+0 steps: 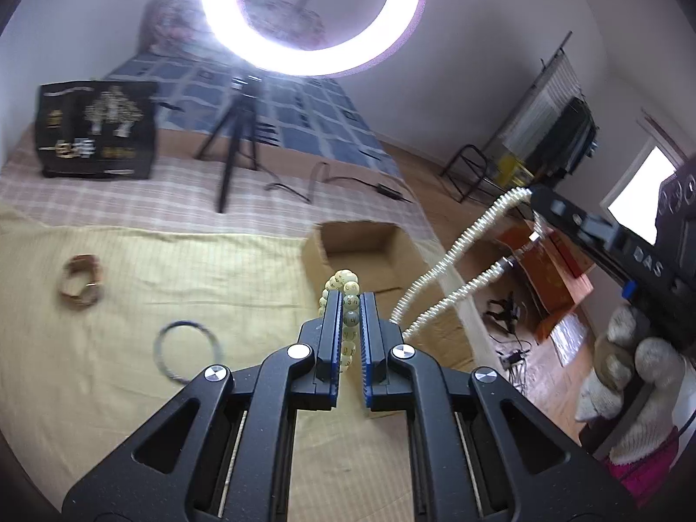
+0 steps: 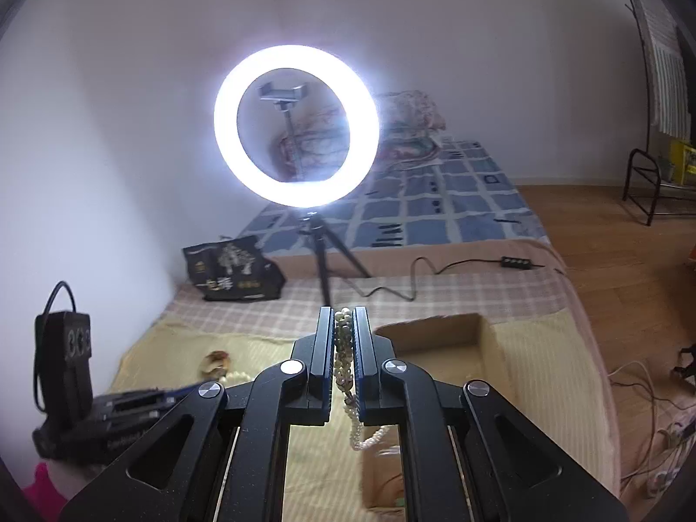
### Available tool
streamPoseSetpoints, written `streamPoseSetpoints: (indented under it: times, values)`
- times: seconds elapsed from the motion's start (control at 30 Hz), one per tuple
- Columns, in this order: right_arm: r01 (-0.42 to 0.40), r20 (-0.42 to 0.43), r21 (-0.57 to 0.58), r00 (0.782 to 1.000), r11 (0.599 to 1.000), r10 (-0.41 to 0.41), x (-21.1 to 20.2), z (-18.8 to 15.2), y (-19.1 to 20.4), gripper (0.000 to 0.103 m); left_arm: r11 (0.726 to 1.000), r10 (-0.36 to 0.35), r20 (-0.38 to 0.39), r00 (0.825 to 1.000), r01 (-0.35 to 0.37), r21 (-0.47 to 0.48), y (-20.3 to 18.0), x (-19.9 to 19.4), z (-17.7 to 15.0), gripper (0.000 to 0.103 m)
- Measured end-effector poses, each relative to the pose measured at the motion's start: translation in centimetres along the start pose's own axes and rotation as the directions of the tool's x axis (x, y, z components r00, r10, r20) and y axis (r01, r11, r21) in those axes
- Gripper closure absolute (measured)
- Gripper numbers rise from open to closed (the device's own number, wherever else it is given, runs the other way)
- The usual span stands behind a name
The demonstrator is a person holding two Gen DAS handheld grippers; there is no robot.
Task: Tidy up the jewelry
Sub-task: 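Lift the bracelet with the left tool into the box while the right tool drops the necklace there, then open both tools and withdraw them from the box back over the sheet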
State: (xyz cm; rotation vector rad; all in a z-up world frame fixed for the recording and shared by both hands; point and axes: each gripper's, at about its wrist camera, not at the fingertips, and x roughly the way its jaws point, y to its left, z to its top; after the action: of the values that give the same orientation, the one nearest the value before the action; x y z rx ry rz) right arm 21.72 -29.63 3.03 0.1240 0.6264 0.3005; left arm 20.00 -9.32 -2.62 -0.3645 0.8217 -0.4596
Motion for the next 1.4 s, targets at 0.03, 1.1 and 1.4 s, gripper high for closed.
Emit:
streamPoseSetpoints:
  times: [0.03,1.1,1.4]
  values:
    - [0.007,-0.002,0.004,1.000,1.000,-0.007,0.1,0.2,-0.6,0.097,1.000,-0.011,-0.007,1.000,0.011,0.006,-0.7,0.9,0.0,0.098]
    - [0.113,-0.181,0.118,0.979,0.987,-0.090,11.7,-2.3,-12.1,0.096,0.994,0.038,-0.187,0.982,-0.018,0.110,-5.5,15.3,-3.5,0.098]
    - [0.172,-0.187,0.131,0.971,0.976,-0.146,11.5,-2.8,-12.0,0.043,0.991,0.056,-0.173,0.983,-0.033,0.129,-5.8,14.7,-3.6,0.064]
